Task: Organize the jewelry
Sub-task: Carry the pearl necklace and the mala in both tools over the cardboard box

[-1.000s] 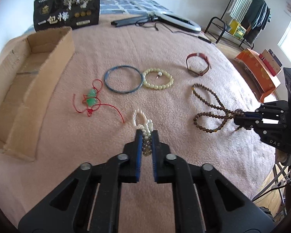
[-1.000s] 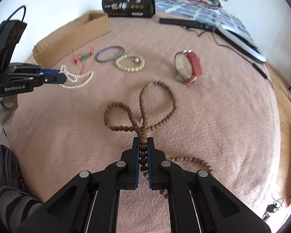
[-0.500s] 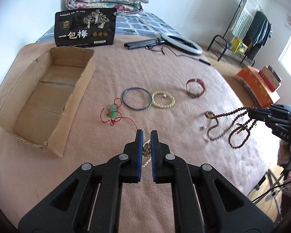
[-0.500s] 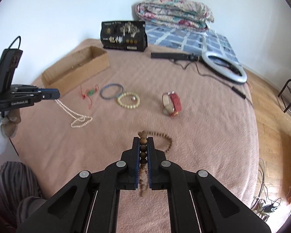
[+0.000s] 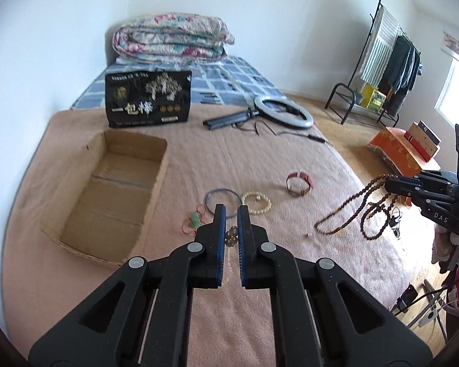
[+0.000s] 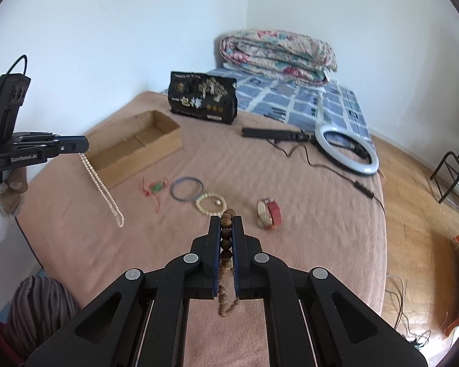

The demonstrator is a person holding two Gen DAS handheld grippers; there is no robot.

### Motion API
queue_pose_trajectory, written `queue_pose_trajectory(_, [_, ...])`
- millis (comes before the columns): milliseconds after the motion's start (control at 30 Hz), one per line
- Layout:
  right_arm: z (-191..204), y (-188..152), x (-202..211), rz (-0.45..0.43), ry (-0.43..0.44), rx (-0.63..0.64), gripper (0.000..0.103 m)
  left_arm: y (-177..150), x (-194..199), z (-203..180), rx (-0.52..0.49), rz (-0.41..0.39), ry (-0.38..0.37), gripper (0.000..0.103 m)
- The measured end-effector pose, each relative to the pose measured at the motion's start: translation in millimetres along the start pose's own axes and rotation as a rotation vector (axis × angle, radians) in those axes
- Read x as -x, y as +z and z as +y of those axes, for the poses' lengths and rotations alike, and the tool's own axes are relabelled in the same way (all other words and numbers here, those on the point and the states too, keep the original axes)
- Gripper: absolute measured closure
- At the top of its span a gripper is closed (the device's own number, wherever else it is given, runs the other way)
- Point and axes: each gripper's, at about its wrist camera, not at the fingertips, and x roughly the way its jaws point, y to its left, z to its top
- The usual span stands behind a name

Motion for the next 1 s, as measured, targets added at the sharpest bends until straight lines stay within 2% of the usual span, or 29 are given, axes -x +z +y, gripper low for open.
queue_pose_trajectory(567, [56.5, 77.8, -12.9, -0.086, 0.068, 0.087, 0.098, 35.2, 49.3, 51.8, 0.041, -0.089, 0.065, 0.098])
queue_pose_trajectory(1000, [104.0, 139.0, -49.6, -0.122, 0.127, 0.134, 0.098, 58.2, 57.9, 101.7, 0.070, -0.118, 0.123, 0.098])
